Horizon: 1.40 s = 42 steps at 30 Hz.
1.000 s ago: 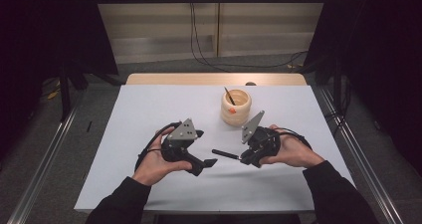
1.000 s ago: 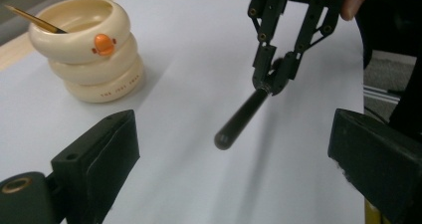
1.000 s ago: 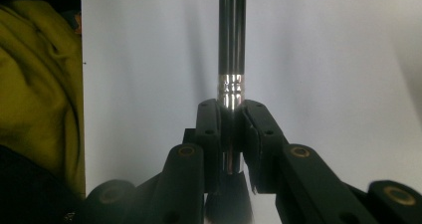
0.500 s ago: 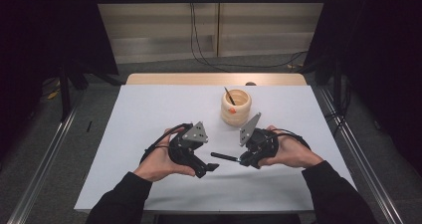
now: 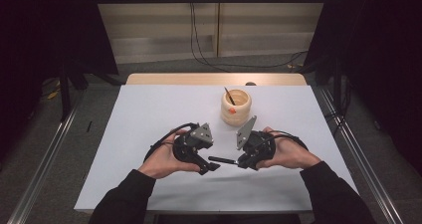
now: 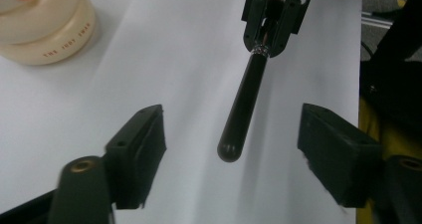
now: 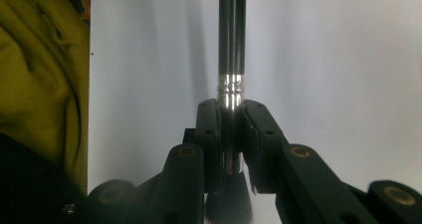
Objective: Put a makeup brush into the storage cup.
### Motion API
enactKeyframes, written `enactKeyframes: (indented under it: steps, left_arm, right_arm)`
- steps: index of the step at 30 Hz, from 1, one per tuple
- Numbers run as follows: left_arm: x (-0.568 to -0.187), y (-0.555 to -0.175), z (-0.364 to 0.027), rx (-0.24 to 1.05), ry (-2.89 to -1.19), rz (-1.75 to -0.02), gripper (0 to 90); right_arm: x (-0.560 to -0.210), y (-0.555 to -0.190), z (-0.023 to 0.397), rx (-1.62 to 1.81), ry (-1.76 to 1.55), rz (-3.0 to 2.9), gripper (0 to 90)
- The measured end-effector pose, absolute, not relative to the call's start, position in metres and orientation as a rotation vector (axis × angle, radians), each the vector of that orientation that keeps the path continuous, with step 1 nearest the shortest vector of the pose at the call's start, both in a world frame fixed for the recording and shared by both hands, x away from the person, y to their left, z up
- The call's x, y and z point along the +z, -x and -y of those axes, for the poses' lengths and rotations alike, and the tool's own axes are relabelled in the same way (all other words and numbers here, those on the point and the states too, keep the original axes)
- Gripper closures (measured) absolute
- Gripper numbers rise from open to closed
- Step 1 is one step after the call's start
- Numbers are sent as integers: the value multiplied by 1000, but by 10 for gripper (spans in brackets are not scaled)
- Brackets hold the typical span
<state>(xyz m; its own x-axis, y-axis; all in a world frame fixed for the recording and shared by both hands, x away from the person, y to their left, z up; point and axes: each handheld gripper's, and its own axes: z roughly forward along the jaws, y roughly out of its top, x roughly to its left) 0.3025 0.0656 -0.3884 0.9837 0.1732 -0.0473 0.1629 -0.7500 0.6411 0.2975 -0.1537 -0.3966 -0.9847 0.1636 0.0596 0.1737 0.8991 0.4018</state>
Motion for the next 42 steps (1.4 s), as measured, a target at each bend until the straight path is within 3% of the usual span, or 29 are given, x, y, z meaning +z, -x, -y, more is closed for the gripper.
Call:
enactKeyframes:
  steps: [10, 19, 25, 32, 36, 42]
  left_arm:
    - [-391, -304, -58, -28, -2495, -221, 457]
    - [-395, -301, -53, -55, -2508, -198, 653]
    - [-399, -299, -51, -72, -2492, -201, 693]
    - [-404, -298, -48, -85, -2507, -198, 639]
    - [-403, -299, -49, -124, -2493, -174, 725]
    - [-406, -299, -48, -168, -2480, -174, 751]
  right_arm:
    - [-398, -296, 149, -638, 225, 3041, 780]
    - [-398, -293, 145, -652, 200, 3043, 781]
    - [-398, -293, 145, -664, 179, 3033, 781]
    - [-398, -292, 144, -677, 147, 3027, 781]
    - [-398, -291, 143, -675, 152, 3035, 781]
    - [-397, -290, 143, -698, 126, 3022, 781]
